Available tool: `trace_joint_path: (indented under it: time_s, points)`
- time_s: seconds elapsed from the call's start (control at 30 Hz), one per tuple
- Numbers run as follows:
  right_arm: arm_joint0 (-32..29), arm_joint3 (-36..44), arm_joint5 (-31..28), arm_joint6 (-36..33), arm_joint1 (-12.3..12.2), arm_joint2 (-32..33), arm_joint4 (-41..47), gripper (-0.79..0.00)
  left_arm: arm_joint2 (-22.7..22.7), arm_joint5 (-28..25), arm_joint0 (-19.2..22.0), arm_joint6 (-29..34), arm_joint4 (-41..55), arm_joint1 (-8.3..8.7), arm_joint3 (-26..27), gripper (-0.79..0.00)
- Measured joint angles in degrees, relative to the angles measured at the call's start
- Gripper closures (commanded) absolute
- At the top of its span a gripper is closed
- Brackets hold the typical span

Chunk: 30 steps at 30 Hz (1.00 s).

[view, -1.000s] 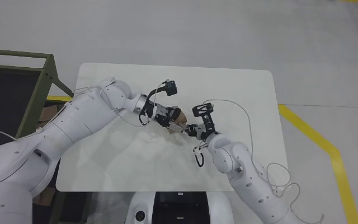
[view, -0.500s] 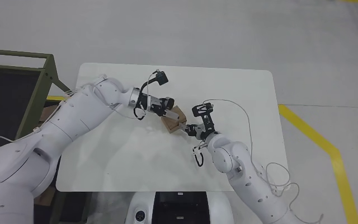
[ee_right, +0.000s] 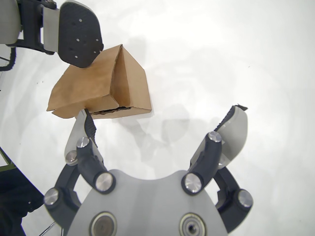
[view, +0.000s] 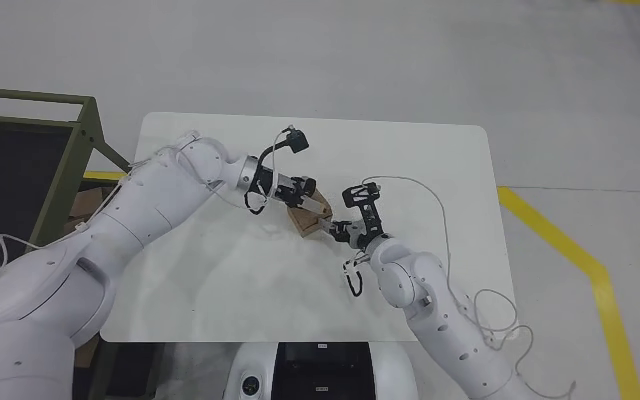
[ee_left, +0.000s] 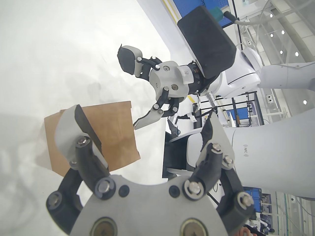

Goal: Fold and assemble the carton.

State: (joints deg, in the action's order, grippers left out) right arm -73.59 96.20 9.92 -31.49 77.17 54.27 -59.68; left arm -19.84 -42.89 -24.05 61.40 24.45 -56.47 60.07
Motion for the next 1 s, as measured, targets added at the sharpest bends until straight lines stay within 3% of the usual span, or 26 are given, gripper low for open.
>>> trace_joint_path:
  time_s: [1.0]
  points:
    - [0.4,-1.6,1.1,0.9,1.1,0.0,-0.5,-0.785,2.0,0.2,0.8,0.2,-1.5,-1.23,0.3,-0.785]
